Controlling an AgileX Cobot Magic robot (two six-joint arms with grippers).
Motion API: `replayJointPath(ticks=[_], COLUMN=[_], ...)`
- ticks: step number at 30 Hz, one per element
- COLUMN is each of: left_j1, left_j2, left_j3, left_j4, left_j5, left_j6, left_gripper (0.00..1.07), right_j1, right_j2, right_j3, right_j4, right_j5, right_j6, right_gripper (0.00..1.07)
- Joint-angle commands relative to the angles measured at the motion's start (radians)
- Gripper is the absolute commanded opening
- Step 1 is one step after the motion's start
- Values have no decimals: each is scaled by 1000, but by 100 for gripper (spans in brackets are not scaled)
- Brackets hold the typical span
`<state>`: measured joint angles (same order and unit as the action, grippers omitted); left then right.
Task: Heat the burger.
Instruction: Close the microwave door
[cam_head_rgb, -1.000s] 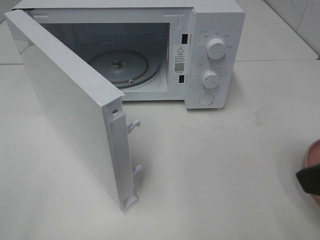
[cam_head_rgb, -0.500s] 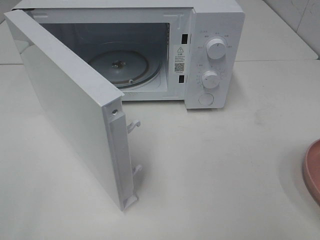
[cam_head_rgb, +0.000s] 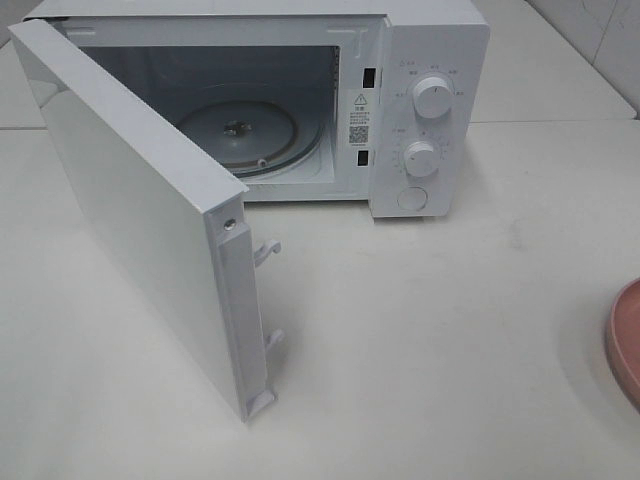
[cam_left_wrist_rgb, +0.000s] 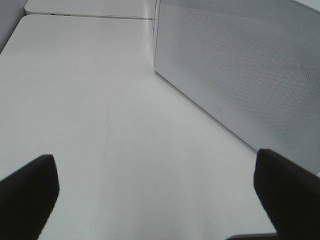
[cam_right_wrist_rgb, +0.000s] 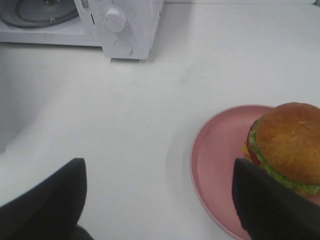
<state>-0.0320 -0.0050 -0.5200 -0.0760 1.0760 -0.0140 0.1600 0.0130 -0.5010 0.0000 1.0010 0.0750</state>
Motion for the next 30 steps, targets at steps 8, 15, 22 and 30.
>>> replayJointPath(ticks=[8,15,22,30], left_j1=[4,4,4,4], left_j2=[-6,-4,-4,-4], left_j3=[3,3,3,3], left_j4=[-2,-2,-2,-2], left_j5=[-9,-9,-9,-9], left_j6=[1,1,1,1], left_gripper=[98,98,98,98], right_j1=[-5,-5,-5,-5], right_j2=[-43,-43,-43,-43], right_j3=[3,3,3,3], right_j4=[6,6,6,6], right_j5=[-5,-5,-5,-5], right_j6=[-3,-3,-3,-3], right_gripper=[76,76,76,76])
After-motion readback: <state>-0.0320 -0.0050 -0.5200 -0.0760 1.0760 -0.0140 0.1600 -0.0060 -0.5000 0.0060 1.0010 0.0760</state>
